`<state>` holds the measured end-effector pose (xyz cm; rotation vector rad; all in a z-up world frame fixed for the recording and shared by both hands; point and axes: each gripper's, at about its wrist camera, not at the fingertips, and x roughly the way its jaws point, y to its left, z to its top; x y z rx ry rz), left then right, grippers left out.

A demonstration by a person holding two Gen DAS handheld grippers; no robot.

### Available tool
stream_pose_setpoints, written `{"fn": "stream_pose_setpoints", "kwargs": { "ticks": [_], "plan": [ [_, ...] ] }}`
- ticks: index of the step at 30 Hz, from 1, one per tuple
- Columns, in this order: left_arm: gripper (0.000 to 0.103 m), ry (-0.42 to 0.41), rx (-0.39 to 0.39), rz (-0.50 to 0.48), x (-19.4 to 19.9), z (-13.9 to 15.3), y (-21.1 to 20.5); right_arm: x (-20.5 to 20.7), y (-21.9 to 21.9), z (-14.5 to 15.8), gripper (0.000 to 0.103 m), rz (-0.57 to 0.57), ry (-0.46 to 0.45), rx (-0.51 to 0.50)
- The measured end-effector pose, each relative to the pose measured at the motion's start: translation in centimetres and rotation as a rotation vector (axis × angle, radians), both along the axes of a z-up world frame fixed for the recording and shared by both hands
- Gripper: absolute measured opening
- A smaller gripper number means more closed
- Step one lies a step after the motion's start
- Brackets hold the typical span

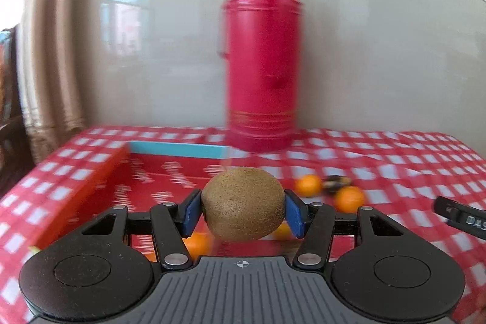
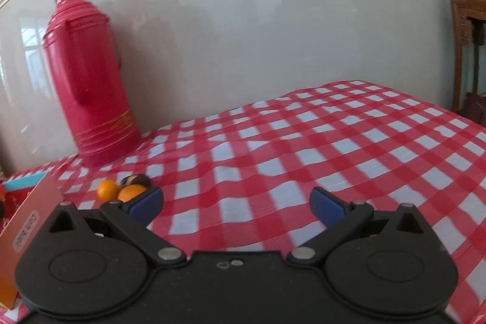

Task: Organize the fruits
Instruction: 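Carry the kiwi with the left tool into the box and release, then move the right tool to the dark brown fruit and close on it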

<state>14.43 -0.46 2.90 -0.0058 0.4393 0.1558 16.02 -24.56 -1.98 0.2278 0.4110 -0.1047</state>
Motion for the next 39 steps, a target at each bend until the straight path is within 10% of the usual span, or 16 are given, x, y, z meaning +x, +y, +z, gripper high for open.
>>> {"fn": "stream_pose_setpoints", "kwargs": {
  "ticks": [33,34,36,39],
  "plan": [
    [0.057,0.05,0.003,0.222,-1.6,-2.1,9.5,-0.4,5.1,0.5,0.097,0.127,-0.031,-0.024],
    [0.062,0.052,0.012,0.23,-1.5,-2.1,9.5,-0.5,5.0,0.5,0.097,0.129,-0.031,-0.026],
    [0.103,0.014,0.025,0.247,-2.0,-1.8,9.4,-0.5,4.9,0.5,0.097,0.13,-0.031,-0.029],
    [0.103,-0.04,0.049,0.258,-2.5,-1.2,9.0,-0.6,4.8,0.5,0.097,0.134,-0.029,-0.033]
  ]
}}
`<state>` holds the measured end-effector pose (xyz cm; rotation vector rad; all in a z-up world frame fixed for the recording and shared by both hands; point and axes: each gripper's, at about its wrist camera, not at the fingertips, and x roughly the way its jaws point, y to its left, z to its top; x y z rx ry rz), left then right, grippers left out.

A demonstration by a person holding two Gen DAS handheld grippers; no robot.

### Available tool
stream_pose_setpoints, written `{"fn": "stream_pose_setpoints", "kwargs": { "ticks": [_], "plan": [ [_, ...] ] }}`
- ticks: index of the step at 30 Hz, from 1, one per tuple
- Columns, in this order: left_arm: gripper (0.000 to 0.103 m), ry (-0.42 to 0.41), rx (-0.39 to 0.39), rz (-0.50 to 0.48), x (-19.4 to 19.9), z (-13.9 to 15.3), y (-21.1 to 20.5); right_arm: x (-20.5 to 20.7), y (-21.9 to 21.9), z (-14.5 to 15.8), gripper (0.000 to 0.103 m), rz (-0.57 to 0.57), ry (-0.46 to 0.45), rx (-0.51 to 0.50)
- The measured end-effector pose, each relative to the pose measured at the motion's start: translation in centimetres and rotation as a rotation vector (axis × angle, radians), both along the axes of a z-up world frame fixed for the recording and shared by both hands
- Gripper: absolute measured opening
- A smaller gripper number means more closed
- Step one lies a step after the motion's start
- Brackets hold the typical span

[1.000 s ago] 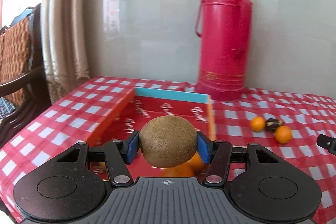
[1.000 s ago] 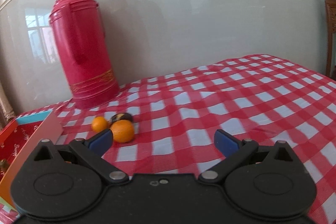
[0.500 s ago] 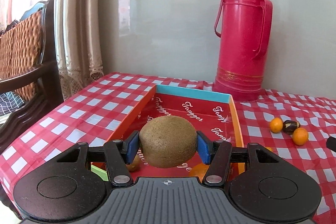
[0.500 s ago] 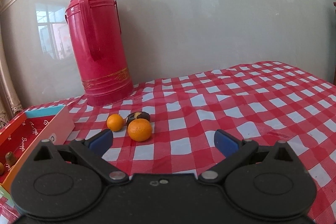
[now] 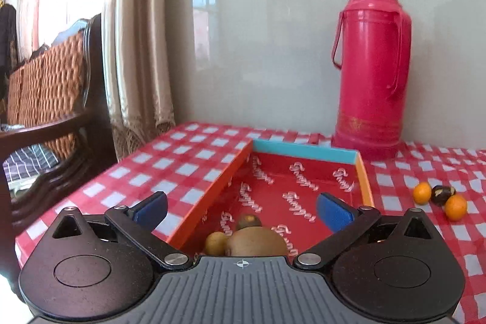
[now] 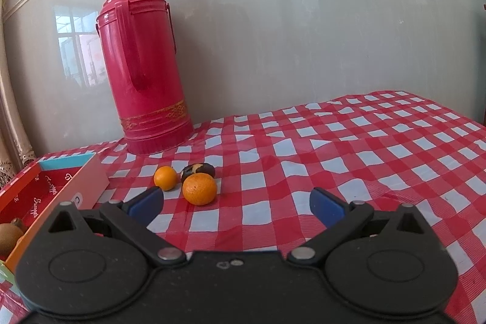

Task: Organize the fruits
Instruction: 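Move the right tool to the dark brown fruit and close on it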

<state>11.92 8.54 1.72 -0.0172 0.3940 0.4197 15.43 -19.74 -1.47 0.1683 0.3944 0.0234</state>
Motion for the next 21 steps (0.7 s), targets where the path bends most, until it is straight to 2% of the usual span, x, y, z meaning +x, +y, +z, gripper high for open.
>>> {"fn": "stream_pose_setpoints", "kwargs": {
  "ticks": [4,8,14,18,21],
  "plan": [
    [0.103,0.007,0.02,-0.007,0.1,0.0,-0.3,0.0,0.1,0.0,0.097,0.014,0.0,-0.011],
    [0.103,-0.031,0.073,0.036,-0.5,0.5,-0.2,-0.1,0.7,0.1,0.097,0.029,-0.021,-0.041],
    [0.103,-0.066,0.032,0.076,-1.4,0.7,1.2,-0.2,2.3,-0.1,0.097,0.112,-0.012,-0.054],
    [0.103,-0.029,0.028,0.104,-1.6,0.2,2.0,-0.4,3.7,-0.2,0.097,0.184,-0.008,-0.026],
    [0.103,-0.017,0.023,0.1,-2.0,0.0,2.7,-0.4,5.5,-0.3,0.097,0.246,0.015,-0.065]
  ]
}}
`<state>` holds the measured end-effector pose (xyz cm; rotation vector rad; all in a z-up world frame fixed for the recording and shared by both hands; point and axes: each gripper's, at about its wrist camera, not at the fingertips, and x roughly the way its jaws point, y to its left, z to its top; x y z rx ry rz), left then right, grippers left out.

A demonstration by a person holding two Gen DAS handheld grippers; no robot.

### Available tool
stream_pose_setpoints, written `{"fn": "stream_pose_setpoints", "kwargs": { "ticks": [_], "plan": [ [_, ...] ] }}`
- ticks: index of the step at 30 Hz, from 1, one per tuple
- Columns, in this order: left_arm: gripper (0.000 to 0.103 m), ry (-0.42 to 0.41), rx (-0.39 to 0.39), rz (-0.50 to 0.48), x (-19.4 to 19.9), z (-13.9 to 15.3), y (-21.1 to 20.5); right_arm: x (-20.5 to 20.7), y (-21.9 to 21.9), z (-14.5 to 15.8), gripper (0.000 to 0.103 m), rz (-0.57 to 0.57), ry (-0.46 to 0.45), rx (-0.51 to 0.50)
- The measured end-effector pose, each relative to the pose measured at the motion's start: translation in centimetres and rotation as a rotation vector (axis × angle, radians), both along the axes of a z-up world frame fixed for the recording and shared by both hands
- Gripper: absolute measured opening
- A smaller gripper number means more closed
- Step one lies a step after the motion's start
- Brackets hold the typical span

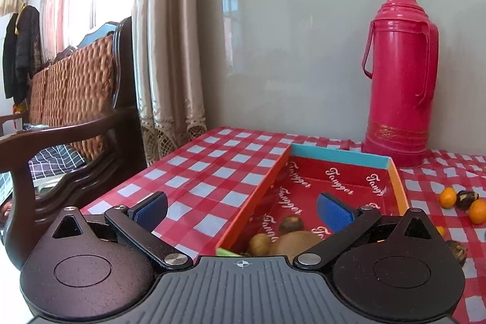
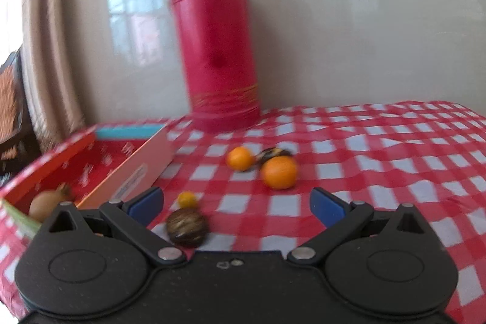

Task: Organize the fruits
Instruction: 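Move the right tool to the dark brown fruit and close on it, then carry the brown fruit with the right tool into the box and release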

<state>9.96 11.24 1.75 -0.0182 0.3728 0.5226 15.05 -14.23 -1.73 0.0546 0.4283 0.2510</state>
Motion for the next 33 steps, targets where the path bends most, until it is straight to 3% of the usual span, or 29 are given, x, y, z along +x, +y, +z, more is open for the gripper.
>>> {"fn": "stream_pose_setpoints", "kwargs": {
  "ticks": [4,11,24,27,28,33],
  "plan": [
    [0.103,0.02,0.02,-0.001,-0.5,-0.3,0.9,-0.1,2.3,0.1,0.094,0.066,0.009,-0.072],
    [0.103,0.029,0.034,0.02,-1.5,-0.6,3.1,1.2,4.3,-0.6,0.072,0.086,0.08,-0.082],
    [0.103,0.021,0.013,0.052,-2.6,-1.0,6.0,2.5,5.6,-1.8,0.06,0.056,0.15,-0.115],
    [0.103,0.02,0.014,0.058,-2.8,-1.1,6.4,2.9,5.7,-2.2,0.047,0.048,0.175,-0.126],
    [0.103,0.019,0.013,0.059,-2.8,-1.1,6.4,3.0,5.7,-2.3,0.034,0.043,0.176,-0.132],
    [0.103,0.018,0.009,0.057,-2.9,-1.1,6.6,2.9,5.2,-2.0,0.032,0.036,0.172,-0.092]
  ]
}}
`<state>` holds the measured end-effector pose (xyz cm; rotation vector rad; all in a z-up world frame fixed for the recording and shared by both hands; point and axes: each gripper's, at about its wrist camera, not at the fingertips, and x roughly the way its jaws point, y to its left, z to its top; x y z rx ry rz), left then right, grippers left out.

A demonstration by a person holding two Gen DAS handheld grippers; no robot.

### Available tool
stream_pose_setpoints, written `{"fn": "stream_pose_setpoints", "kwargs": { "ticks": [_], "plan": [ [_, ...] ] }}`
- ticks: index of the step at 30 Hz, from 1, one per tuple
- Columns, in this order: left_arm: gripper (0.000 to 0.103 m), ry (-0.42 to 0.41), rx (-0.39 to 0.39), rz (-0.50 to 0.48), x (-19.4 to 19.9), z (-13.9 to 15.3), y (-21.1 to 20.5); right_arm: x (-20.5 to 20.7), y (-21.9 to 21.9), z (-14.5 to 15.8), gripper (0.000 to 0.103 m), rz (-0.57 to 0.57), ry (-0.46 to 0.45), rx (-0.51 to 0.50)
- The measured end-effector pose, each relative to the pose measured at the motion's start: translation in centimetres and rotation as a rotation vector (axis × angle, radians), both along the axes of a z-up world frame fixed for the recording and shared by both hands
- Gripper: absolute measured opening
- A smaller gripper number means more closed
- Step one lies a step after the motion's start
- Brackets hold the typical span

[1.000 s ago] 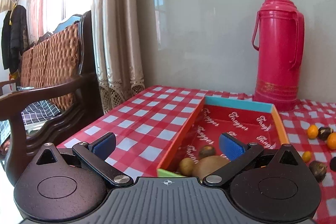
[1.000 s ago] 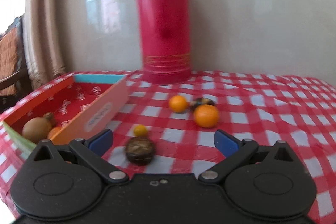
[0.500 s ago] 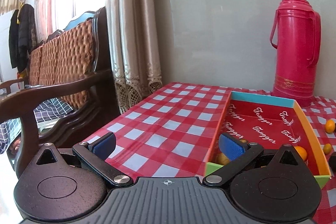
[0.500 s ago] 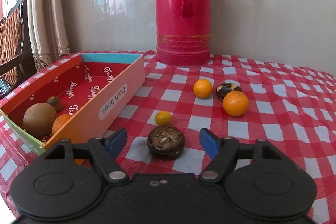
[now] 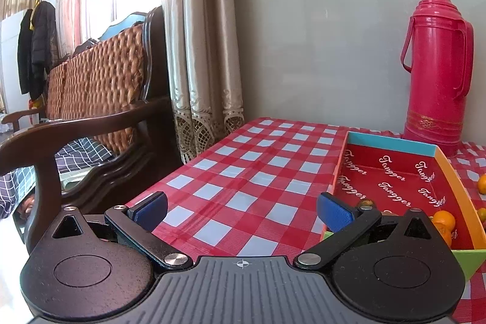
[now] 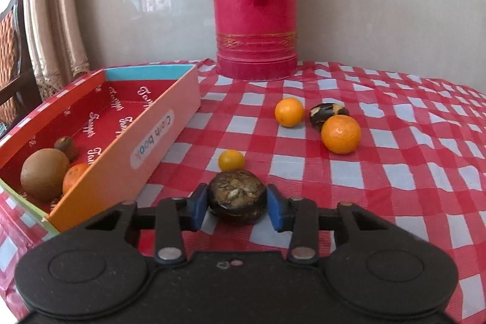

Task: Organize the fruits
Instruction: 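Carry the brown fruit with the right tool into the box and release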

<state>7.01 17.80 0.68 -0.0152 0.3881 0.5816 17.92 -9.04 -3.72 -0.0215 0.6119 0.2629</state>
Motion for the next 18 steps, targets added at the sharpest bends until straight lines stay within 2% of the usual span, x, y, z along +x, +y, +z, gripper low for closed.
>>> {"fn": "stream_pose_setpoints", "kwargs": {
  "ticks": [6,9,18],
  "plan": [
    [0.103,-0.002,0.002,-0.012,-0.1,-0.1,-0.2,-0.4,-0.2,1.1,0.032,-0.014,-0.031,0.029],
    [0.103,-0.001,0.003,-0.011,-0.2,-0.1,-0.1,-1.0,0.3,2.3,0.032,-0.003,-0.077,0.036],
    [0.103,-0.006,0.008,-0.005,-1.1,-0.1,0.4,-3.3,3.3,4.4,0.032,0.101,-0.215,0.069]
  ]
}}
